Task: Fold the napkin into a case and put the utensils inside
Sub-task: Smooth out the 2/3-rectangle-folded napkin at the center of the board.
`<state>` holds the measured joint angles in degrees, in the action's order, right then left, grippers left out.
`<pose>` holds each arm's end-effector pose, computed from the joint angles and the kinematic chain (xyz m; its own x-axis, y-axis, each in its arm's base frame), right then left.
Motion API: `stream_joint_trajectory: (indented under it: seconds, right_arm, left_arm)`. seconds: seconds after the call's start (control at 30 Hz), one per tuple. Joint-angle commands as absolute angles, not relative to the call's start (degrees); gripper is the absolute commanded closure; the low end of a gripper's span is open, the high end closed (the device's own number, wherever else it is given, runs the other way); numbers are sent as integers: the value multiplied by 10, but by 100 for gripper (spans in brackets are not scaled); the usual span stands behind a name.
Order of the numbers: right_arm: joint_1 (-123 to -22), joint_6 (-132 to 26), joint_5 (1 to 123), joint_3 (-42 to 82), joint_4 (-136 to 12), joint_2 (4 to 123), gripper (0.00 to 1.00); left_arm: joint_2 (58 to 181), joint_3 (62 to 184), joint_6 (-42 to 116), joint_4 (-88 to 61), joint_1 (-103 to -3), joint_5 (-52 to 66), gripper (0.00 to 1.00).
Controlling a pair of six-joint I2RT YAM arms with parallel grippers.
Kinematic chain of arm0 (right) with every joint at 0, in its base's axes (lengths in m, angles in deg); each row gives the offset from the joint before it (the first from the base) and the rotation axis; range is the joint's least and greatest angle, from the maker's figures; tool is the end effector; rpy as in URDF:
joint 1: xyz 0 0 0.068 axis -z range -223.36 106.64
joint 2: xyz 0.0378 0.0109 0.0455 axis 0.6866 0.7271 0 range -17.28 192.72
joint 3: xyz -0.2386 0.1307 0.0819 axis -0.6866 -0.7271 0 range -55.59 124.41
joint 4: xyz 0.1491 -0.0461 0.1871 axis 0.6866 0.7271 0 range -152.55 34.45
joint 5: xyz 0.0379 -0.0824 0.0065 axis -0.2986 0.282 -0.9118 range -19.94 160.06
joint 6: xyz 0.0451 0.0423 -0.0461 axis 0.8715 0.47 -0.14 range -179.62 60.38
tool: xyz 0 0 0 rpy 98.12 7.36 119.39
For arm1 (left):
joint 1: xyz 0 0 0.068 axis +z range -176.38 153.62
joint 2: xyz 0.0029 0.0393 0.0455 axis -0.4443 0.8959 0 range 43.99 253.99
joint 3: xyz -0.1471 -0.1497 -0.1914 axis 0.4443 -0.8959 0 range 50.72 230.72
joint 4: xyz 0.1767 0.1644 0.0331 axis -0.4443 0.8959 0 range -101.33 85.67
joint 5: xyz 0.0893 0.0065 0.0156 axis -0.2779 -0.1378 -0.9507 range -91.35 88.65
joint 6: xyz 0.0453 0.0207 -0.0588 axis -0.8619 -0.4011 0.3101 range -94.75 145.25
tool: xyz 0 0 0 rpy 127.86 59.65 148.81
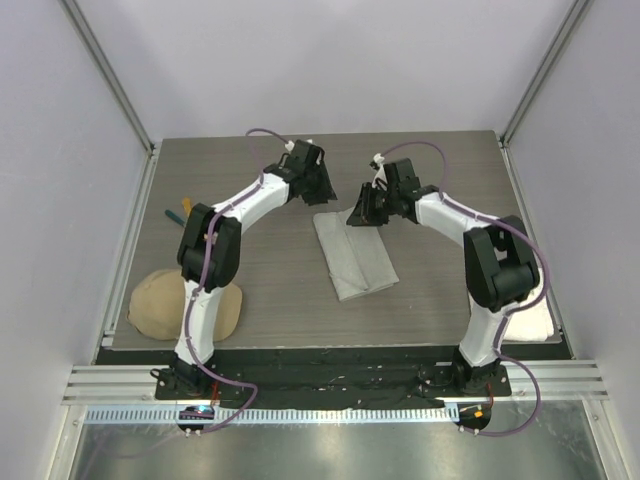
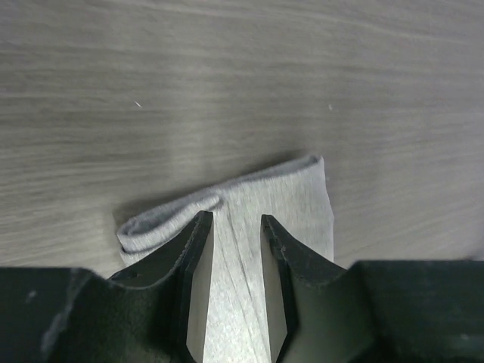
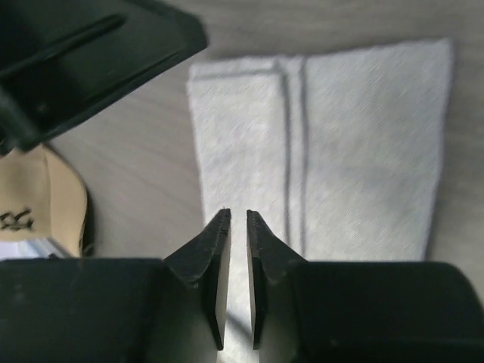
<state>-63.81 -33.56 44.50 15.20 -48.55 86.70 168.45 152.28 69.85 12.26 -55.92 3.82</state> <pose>0.3639 0.1660 0.2098 -0.8767 0.0960 -0.4713 -0.2279 0.7800 0.5828 0.4350 -0.2533 0.2071 -0.8320 -0.3322 -0.4442 -0.0550 0.8463 -0.5299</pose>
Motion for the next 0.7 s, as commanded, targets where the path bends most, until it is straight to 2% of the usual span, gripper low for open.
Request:
stream_joint_trajectory:
  seconds: [0.0,0.07,0.2,0.43,0.67]
  right_arm:
    - [-627,-343,474,232,-477,918,85]
    - [-625,-339,471,249,-477,940,94]
    - [-621,-333,462,288,-480,977,99]
    - [-621,-312,417,300,-505,1017,99]
    - [-621,-291,393,296,-532,1044,99]
  left_arm:
    - [1718,1586,705,193,-568,-43,66]
    - [1728,1596,713,200,-571,-43,69]
    - [1730,1591,720,189,-580,-44,68]
    - [1752,1601,689,194,-589,-35,58]
    - [1751,1597,634,189,-589,-31,53]
